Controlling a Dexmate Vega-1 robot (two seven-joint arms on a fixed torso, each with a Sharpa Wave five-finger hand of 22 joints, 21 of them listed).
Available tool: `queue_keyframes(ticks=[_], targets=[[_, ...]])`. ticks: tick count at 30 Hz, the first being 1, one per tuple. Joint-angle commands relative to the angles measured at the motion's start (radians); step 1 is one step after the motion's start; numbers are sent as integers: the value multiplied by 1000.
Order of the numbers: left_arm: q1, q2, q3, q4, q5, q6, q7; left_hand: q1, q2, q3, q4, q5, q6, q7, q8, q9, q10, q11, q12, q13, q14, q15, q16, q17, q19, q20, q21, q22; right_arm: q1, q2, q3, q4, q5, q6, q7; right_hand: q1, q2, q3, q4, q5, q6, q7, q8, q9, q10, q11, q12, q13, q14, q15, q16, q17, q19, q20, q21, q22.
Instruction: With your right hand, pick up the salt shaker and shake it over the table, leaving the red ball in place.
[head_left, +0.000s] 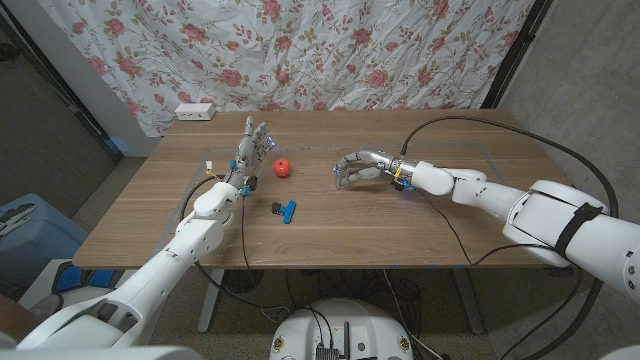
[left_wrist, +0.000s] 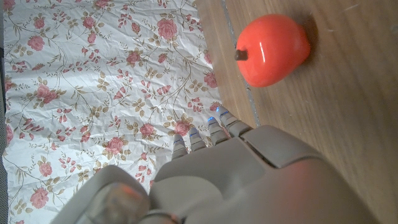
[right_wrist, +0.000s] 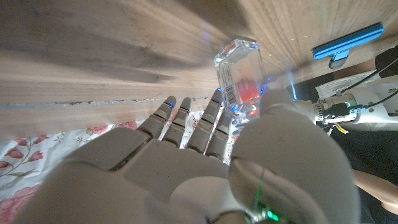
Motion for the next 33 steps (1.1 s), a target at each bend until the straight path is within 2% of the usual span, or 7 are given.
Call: queue_keyframes(ticks=[1,15,33], targets=[[0,0,0,0,0,0,0,0,101,-1,5,7,1,-8,4,6,2,-4,4,4,2,-106,5,6,8,-24,4,5,3,17,-2,36,49,-1,52,10,4,-1,-2,-3,4,0,7,1,7,3,-3,4,1,-124,2,3,10,-3,-1,4],[0,0,0,0,0,0,0,0,101,-1,5,7,1,-7,4,6,2,-4,4,4,2,-105,5,6,9,-23,5,5,-18,44,29,75,187,-27,157,24,15,1,-6,-11,-1,0,2,-4,3,3,-17,3,-8,-128,0,7,5,-14,-3,4],[0,1,0,-1,0,1,0,0,101,-1,5,7,1,-7,4,6,2,-6,4,4,2,-106,5,6,8,-24,5,5,-38,58,62,87,295,-50,264,63,29,9,-17,-24,20,-1,13,-1,14,2,-27,3,-11,-137,1,11,2,-29,-3,4]])
